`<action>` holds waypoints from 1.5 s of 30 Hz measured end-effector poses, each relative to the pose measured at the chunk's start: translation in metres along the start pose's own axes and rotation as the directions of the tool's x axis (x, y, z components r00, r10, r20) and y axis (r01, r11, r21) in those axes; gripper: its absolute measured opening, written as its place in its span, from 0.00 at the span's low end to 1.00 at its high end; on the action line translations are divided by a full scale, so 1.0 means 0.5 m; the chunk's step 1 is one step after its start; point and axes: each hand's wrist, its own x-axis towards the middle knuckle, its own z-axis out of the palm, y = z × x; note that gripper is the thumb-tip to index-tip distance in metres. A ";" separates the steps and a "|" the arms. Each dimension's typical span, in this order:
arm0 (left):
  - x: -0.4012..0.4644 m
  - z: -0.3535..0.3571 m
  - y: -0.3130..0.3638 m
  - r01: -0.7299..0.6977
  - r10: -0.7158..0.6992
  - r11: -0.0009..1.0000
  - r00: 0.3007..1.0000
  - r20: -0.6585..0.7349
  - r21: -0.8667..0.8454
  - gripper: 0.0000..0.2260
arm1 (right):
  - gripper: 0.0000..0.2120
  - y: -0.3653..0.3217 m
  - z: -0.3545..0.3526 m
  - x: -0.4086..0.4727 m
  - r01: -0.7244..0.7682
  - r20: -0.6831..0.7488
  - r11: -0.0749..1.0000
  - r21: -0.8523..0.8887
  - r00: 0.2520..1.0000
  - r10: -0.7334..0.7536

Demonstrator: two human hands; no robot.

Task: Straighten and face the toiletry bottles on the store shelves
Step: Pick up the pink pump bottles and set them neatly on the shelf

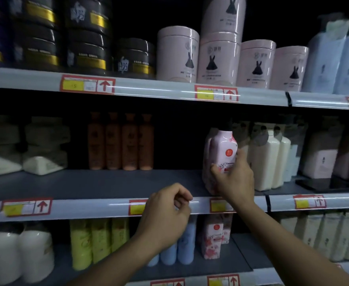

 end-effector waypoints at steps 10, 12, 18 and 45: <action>0.188 0.124 -0.009 -0.006 0.008 0.997 1.000 -0.026 0.081 0.14 | 0.23 0.075 -0.048 0.039 -0.005 -0.082 0.999 -0.049 0.997 0.001; 0.230 0.145 -0.007 0.025 -0.020 0.993 0.999 -0.047 0.114 0.23 | 0.24 0.080 -0.053 0.039 0.018 -0.096 0.998 -0.059 0.995 -0.024; 0.298 0.229 -0.004 0.093 -0.086 0.988 0.995 -0.058 0.122 0.40 | 0.28 0.094 -0.049 0.036 0.048 -0.113 0.997 -0.054 0.992 -0.054; 0.141 0.151 0.056 -0.252 0.196 0.954 0.935 -0.295 -0.165 0.38 | 0.32 0.069 -0.154 -0.050 0.204 -0.280 0.900 0.386 0.955 -0.096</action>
